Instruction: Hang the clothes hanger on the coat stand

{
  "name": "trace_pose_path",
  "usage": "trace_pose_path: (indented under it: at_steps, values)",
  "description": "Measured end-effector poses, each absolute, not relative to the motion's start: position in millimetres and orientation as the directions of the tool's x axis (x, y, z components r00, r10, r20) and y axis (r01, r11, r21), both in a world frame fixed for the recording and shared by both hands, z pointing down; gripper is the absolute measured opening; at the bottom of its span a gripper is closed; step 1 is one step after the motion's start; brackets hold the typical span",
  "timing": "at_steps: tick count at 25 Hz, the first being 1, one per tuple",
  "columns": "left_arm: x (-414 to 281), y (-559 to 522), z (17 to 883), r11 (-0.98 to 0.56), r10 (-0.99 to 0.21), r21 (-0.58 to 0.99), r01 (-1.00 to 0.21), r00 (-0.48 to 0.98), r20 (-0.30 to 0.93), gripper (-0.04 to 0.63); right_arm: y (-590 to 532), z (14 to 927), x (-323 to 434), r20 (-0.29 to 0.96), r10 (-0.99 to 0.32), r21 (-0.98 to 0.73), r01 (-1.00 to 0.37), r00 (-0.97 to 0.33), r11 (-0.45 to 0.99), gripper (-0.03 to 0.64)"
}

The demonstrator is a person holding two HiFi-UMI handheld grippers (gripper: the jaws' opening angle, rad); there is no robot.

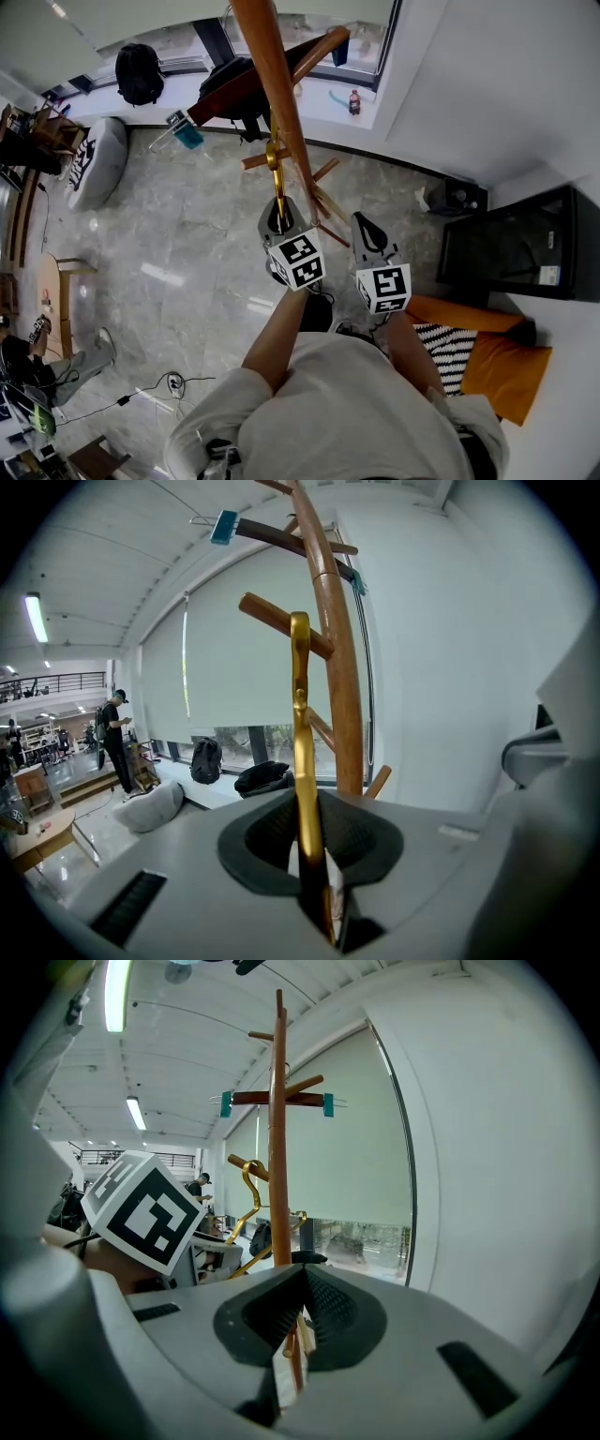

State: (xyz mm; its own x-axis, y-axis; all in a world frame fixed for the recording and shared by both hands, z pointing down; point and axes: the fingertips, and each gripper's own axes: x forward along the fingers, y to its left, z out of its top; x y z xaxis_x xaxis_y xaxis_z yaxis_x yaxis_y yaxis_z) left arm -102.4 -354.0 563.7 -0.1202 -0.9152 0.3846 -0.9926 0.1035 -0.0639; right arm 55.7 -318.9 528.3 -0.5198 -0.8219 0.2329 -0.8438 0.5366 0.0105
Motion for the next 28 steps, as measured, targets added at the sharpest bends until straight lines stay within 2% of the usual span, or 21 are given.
trace_pose_path:
  at_steps: [14, 28]
  values:
    - [-101, -354, 569, 0.126, -0.915, -0.055, -0.991, -0.137, 0.380, 0.054, -321, 538, 54, 0.253, -0.813, -0.005, -0.841, -0.524, 0.541, 0.005]
    - [-87, -351, 574, 0.082, -0.924, -0.016, -0.997, -0.082, 0.375, 0.052, -312, 540, 62, 0.258, -0.823, -0.002, -0.852, -0.506, 0.523, 0.005]
